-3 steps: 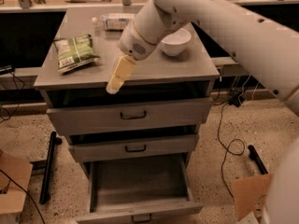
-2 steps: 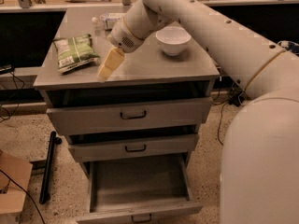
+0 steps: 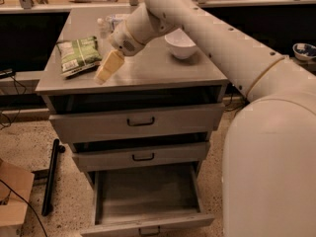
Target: Place green jalapeno chip bag into bottom drawer
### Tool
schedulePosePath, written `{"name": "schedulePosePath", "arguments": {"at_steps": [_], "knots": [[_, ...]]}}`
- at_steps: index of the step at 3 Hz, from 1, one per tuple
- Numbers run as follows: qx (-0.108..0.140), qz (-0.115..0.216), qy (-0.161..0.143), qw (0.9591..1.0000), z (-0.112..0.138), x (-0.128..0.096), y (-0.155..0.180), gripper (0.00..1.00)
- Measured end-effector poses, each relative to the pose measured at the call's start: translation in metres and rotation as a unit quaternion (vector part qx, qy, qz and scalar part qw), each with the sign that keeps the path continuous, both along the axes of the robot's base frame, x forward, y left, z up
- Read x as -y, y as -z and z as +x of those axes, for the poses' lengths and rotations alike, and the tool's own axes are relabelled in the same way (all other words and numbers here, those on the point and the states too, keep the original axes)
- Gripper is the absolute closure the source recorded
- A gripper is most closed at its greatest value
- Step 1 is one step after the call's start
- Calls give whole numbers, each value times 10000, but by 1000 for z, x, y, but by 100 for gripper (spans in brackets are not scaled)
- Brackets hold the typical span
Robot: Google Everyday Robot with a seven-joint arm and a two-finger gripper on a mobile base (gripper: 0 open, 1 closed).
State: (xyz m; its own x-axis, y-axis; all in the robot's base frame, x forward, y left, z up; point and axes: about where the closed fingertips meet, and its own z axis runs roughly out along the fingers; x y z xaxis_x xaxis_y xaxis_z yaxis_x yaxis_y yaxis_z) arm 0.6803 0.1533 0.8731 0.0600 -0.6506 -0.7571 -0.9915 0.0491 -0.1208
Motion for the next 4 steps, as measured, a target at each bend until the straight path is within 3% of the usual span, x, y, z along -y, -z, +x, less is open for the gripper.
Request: {"name": "schedulePosePath", "arguments": {"at_steps": [2,3,4], "knots": [[10,485,-37,9988,40,-43,5,0],[-18,585,-117,9982,55,-61,8,17],[-113,614,-116,9980,69,-68,17,23]]}}
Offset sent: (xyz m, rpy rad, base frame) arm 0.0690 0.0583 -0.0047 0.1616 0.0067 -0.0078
